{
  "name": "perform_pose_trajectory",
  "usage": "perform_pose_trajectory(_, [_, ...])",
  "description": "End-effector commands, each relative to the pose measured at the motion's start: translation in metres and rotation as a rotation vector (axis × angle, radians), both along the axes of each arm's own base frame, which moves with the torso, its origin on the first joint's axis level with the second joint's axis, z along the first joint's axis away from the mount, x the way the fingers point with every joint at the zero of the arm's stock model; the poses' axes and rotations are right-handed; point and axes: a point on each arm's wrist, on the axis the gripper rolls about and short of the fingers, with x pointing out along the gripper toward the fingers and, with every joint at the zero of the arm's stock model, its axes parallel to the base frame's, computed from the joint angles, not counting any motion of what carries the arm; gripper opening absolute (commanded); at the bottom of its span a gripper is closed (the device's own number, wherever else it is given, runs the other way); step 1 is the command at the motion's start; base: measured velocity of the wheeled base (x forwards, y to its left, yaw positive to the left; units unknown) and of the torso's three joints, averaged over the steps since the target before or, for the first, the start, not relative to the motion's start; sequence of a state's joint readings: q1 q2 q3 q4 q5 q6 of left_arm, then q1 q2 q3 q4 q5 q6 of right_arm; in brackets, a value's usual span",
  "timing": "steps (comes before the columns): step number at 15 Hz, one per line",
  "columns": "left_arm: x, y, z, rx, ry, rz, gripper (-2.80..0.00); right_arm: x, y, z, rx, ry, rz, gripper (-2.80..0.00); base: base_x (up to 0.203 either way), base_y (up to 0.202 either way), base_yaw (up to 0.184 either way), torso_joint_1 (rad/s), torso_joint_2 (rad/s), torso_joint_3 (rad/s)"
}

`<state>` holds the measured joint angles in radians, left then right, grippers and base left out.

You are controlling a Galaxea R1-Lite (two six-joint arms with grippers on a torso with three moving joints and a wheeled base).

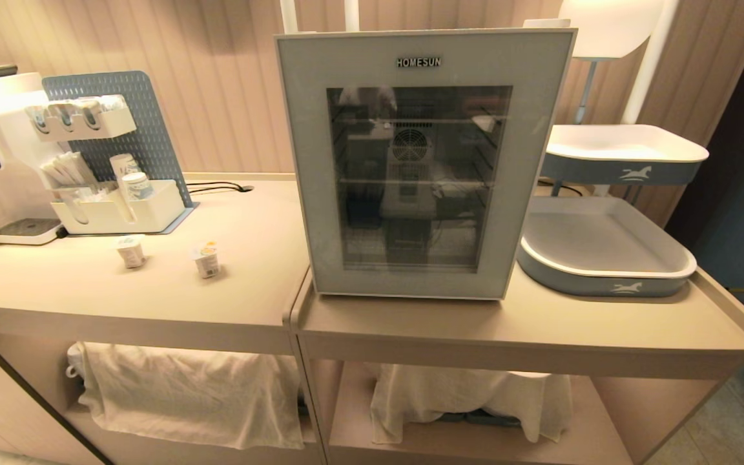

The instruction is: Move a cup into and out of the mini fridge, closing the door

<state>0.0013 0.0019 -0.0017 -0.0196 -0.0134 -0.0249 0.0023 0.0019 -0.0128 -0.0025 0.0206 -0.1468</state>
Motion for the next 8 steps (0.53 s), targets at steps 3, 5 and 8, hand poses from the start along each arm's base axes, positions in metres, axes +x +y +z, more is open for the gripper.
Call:
perform_pose_trajectory(3, [0.0,0.0,0.0,0.0,-0.001,0.0,-2.8,0.0,0.0,-0.0006,-0.003,0.009,0.003,-2.8,0.0,0.0,0.0,0.0,0.0,0.0])
perform_pose_trajectory(5, [0.0,0.0,0.0,0.0,-0.001,0.0,-2.8,-0.0002,0.0,-0.0008,0.028,0.012,0.0,-2.8,0.0,0.0,0.0,0.0,0.0,0.0])
perform_pose_trajectory(8, [-0.0001,0.0,0.0004,0.0,-0.002,0.0,-2.8,-0.0014,-0.0002,-0.0041,0.08,0.07,-0.009,-2.8,0.0,0.0,0.0,0.0,0.0,0.0])
